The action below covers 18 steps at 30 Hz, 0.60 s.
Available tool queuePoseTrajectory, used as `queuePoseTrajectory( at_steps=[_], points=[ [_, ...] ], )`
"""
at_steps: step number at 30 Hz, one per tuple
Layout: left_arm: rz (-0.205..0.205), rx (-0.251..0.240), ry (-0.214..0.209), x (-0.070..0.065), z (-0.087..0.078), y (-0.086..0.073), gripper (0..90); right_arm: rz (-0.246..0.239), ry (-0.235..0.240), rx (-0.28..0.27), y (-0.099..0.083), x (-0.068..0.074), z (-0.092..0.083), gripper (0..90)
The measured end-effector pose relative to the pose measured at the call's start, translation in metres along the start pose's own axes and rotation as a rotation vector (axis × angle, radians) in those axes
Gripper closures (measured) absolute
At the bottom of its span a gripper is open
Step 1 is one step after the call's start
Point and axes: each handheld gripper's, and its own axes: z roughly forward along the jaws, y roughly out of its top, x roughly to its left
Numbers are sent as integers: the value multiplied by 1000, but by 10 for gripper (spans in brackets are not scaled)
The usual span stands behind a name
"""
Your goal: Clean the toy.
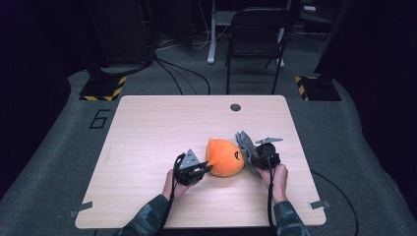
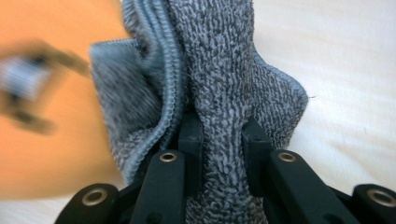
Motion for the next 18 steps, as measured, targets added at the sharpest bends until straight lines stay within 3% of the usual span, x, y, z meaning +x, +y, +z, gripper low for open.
queuePoseTrajectory(
  at_steps=[3, 4, 7, 11, 14, 16, 18],
  points=[
    [-4, -5, 5, 2, 0, 0, 791, 8, -12, 53, -5, -6, 9, 749],
    [-3, -4, 4, 2, 0, 0, 790, 31, -8, 55, -4, -7, 8, 748],
    [7, -3, 2, 2, 0, 0, 789, 23, -14, 17, 0, -13, 0, 752],
    [-6, -7, 0, 3, 0, 0, 790, 27, -5, -77, 10, -14, -28, 757],
    [7, -7, 3, 3, 0, 1, 789, -2, 31, -167, 22, -3, -57, 758],
    [4, -7, 0, 2, 0, 1, 789, -17, 84, -233, 30, 12, -74, 758],
    [1, -11, -1, 2, 0, 1, 789, -27, 171, -282, 36, 31, -85, 758]
  ],
)
